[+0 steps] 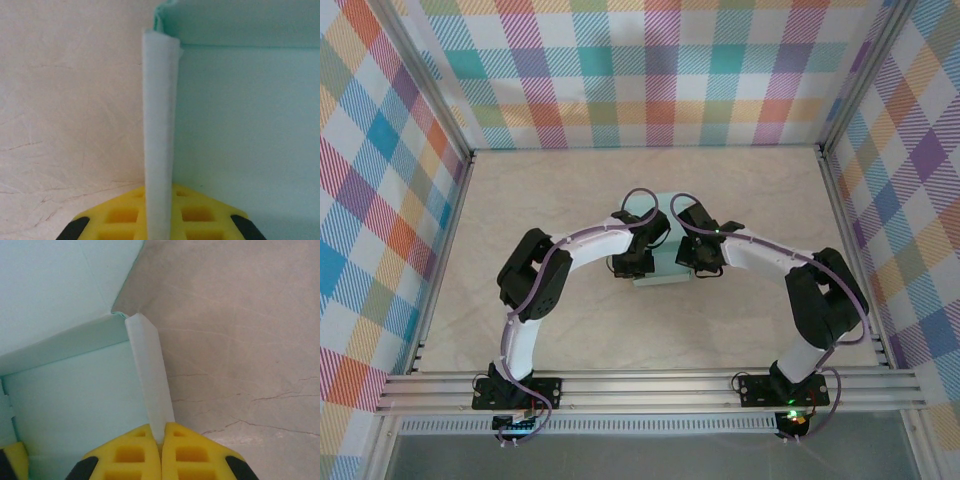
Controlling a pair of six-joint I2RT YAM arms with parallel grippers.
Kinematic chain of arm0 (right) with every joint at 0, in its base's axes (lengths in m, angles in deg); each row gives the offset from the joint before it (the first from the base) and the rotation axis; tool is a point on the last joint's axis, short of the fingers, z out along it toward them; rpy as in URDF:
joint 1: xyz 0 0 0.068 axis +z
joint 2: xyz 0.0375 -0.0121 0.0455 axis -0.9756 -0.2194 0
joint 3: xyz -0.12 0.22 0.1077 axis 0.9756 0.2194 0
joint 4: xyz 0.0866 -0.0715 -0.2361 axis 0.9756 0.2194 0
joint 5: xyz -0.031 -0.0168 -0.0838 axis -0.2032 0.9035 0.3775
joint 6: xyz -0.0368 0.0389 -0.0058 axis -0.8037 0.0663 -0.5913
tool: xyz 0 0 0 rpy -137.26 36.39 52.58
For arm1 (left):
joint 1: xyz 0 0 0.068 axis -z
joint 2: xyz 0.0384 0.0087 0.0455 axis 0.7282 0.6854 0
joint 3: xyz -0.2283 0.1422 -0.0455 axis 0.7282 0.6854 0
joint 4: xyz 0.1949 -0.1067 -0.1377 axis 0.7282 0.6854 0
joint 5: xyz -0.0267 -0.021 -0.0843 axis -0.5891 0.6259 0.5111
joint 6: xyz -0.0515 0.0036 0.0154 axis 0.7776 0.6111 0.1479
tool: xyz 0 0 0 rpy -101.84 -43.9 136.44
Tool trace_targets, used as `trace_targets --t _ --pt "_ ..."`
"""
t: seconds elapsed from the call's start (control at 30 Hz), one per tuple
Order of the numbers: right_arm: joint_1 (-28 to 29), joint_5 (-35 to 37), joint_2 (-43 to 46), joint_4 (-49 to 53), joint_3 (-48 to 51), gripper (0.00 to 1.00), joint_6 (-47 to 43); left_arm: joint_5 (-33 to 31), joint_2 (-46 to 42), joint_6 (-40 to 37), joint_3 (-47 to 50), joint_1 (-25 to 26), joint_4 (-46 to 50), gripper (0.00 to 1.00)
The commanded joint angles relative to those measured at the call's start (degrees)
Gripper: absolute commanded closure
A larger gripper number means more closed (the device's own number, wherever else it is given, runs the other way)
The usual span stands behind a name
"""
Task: Fold the paper box
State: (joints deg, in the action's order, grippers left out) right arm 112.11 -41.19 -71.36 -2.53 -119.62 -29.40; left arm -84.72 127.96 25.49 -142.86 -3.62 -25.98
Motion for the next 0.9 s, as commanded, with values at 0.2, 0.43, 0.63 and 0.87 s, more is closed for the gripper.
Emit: trace_targets --t 0.2,0.43,0.63,0.87 --pt "0.46 -4.82 -0.44 -4.75 -0.96 1.00 2.80 -0.39 0.98 -0.27 -0.83 1.73 1.07 1.00" --pt "0.45 -2.95 -0.78 -3.95 -1.23 1.00 1.54 -2.13 -1.96 -0.40 -0.33 1.78 0.82 0.62" --pt "0.46 0.19 -1.76 -3.13 -1.05 1.00 -0.20 -2.83 -6.26 -0.62 -0.62 1.44 -0.56 0.43" --pt "0.41 3.85 -2.14 -2.39 -1.14 1.00 -2.77 -4.09 -13.19 -0.78 0.39 0.50 -1.36 0.22"
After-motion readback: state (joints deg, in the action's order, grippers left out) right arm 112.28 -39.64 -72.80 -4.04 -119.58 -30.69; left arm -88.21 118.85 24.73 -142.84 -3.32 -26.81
